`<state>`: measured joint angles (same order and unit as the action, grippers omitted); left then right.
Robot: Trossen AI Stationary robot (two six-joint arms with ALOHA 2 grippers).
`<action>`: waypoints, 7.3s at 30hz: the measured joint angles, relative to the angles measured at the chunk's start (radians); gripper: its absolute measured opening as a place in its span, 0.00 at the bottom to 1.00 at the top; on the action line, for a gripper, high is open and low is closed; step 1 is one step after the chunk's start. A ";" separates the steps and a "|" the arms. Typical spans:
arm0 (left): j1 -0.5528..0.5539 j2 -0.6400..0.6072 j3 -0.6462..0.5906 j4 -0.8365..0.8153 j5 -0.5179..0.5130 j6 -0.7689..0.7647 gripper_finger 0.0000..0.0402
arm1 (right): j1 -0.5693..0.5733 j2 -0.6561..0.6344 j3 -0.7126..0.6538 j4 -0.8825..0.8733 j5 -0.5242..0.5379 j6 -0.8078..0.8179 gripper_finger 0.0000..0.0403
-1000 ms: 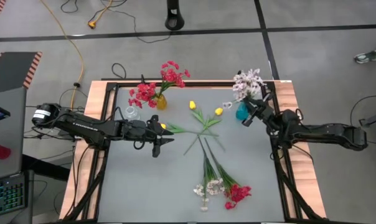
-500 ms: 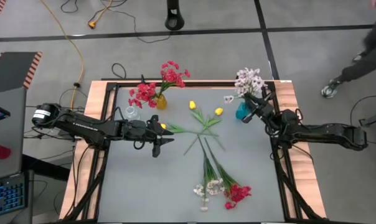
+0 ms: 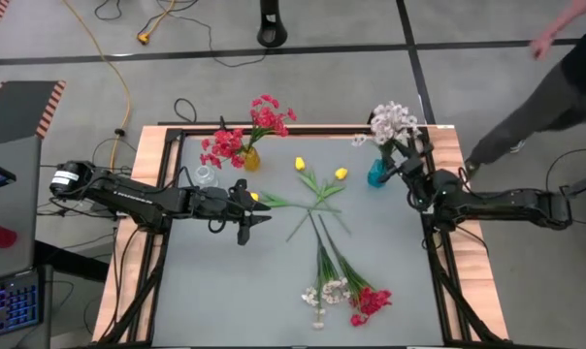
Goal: Sort flowers into vase by color
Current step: Put the top white flowers into the blue vase, then put the middle yellow tulip into the transparent vase
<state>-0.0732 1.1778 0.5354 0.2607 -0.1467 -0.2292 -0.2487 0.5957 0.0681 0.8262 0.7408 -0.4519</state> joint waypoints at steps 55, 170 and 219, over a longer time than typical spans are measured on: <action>0.000 0.000 0.000 -0.001 0.000 0.000 0.30 | 0.538 0.000 0.245 -0.705 0.772 0.372 0.59; 0.000 0.000 0.000 -0.001 0.005 0.004 0.30 | 0.446 0.449 0.612 -1.284 -0.480 1.066 0.49; 0.000 0.000 0.000 -0.008 0.009 -0.020 0.30 | 0.443 0.892 0.611 -1.021 -0.454 1.159 0.09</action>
<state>-0.0734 1.1782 0.5354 0.2531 -0.1379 -0.2489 0.1940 1.4873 0.6792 -0.1946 0.2864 0.7070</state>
